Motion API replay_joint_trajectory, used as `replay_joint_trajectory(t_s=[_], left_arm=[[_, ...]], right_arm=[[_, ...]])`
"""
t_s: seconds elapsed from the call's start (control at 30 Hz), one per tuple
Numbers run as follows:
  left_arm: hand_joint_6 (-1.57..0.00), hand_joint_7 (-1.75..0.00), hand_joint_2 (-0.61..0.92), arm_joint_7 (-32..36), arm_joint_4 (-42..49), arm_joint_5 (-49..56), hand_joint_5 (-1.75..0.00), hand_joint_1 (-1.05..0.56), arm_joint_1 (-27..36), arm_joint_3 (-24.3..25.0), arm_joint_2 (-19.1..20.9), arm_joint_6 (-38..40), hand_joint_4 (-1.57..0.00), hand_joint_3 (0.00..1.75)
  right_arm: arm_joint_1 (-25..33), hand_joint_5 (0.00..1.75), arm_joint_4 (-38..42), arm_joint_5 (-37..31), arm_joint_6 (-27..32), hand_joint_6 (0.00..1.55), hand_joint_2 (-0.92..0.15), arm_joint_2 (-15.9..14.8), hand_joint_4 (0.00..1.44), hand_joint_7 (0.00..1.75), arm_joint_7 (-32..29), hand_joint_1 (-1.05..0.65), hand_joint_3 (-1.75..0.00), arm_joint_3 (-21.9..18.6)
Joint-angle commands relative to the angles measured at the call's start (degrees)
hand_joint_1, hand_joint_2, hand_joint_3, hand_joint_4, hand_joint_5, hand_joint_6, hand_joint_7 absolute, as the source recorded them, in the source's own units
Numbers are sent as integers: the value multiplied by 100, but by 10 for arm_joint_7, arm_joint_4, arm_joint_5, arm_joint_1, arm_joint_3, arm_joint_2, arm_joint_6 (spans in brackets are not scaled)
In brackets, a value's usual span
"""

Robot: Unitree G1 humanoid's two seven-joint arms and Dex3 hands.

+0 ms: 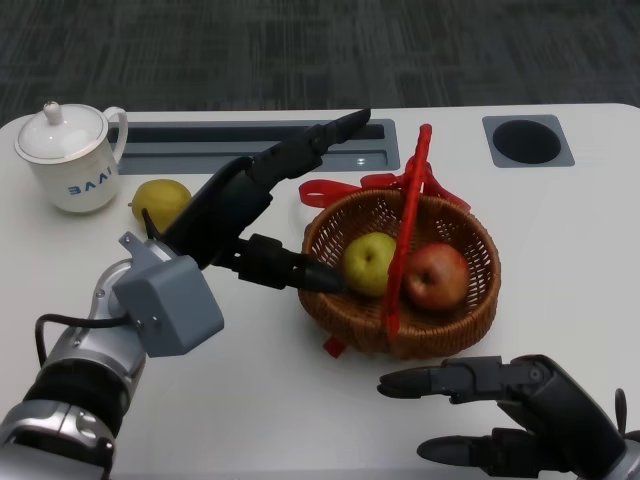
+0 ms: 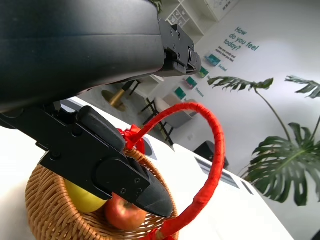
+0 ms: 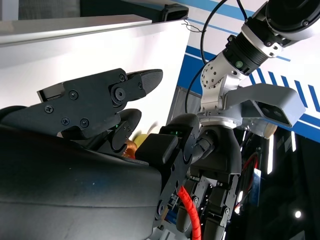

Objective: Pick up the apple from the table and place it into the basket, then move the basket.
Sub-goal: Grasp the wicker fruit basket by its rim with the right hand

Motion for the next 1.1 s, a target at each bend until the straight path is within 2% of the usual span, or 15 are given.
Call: replay_joint_trajectory(t_s=[0.03,0.23,0.4,0.5,0.77,1.1], left_arm=[[-19,-2,74,-58,-29,-66,-2,-71,24,22,4,11,-15,0],[-28,-3,75,-138,-94,-143,-5,-62,80,47,27,27,-29,0],[-41,-5,77,-147,-153,-154,-6,-68,139,66,53,43,-44,1],[-47,-5,76,-149,-188,-159,-6,-65,175,75,66,45,-50,0],[-55,-4,78,-145,-226,-165,-5,-67,244,98,87,38,-59,1],[-63,-3,77,-161,-219,-179,-4,-62,272,112,96,30,-67,0]], right_arm=[[-11,0,-26,8,-23,78,-89,-16,85,0,-10,-29,0,-19],[-25,0,-51,2,-67,75,-91,-56,84,0,-12,-34,-1,-37],[-31,0,-89,-3,-58,71,-92,-104,78,0,-7,-37,-1,-39],[-40,0,-102,-13,-55,71,-91,-123,77,0,-11,-38,-1,-43],[-78,0,-77,-31,-57,70,-91,-142,76,0,-14,-37,0,-44],[-146,0,9,-81,-67,67,-92,-158,73,0,-29,-41,0,-50]])
